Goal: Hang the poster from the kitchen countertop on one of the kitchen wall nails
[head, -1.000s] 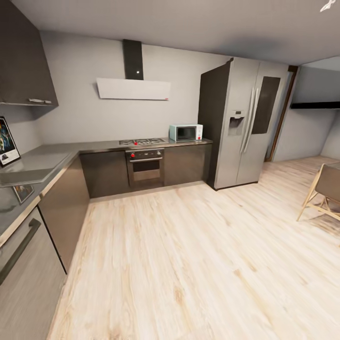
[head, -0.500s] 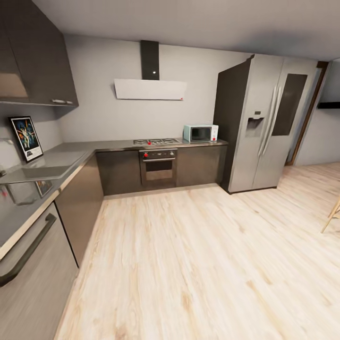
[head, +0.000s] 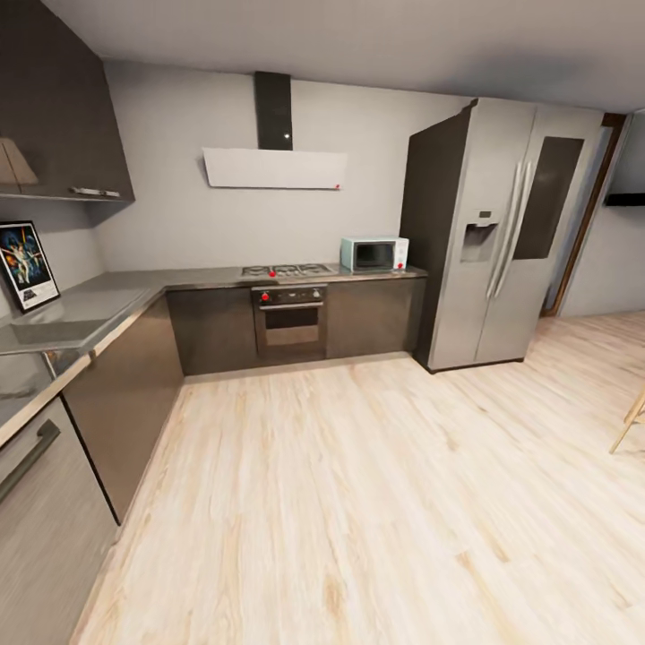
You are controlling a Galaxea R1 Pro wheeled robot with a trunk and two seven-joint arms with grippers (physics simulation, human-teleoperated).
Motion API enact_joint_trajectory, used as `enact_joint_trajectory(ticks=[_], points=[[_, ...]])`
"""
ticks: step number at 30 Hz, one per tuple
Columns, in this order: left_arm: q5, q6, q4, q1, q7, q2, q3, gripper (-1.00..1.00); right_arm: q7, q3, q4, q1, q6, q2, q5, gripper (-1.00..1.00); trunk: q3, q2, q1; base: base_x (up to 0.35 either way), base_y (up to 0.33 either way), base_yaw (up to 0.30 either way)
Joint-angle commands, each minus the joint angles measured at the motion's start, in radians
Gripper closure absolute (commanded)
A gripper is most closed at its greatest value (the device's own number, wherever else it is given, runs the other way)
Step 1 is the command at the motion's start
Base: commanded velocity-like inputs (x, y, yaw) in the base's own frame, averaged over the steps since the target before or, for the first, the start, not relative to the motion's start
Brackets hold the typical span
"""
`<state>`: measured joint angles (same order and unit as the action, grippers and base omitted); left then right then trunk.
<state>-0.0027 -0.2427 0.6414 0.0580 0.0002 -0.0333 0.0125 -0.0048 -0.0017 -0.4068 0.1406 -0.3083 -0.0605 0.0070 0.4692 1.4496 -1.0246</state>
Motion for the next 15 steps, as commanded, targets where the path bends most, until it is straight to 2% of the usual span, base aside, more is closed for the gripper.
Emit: enact_joint_trajectory(ticks=[1, 4, 8, 15], points=[[0.000, -0.001, 0.001, 0.000, 0.000, 0.000, 0.001, -1.00, -0.001, 0.001, 0.001, 0.001, -0.003, 0.000, 0.001, -1.00, 0.001, 0.000, 0.000, 0.225, -0.256, 0.000], [0.000, -0.001, 0.001, 0.000, 0.000, 0.000, 0.001, -1.00, -0.001, 0.001, 0.002, 0.001, -0.004, 0.002, 0.000, -1.00, 0.001, 0.000, 0.000, 0.227, -0.257, 0.075], [0.000, -0.001, 0.001, 0.000, 0.000, 0.000, 0.001, -1.00, -0.002, -0.002, 0.002, 0.001, -0.003, 0.005, 0.000, -1.00, 0.001, 0.000, 0.000, 0.192, -0.214, 0.194], [0.000, -0.002, 0.001, 0.000, 0.000, 0.000, 0.002, -1.00, -0.003, -0.006, 0.002, 0.001, -0.004, 0.007, -0.002, -1.00, 0.001, 0.000, 0.000, 0.050, -0.055, 0.270]])
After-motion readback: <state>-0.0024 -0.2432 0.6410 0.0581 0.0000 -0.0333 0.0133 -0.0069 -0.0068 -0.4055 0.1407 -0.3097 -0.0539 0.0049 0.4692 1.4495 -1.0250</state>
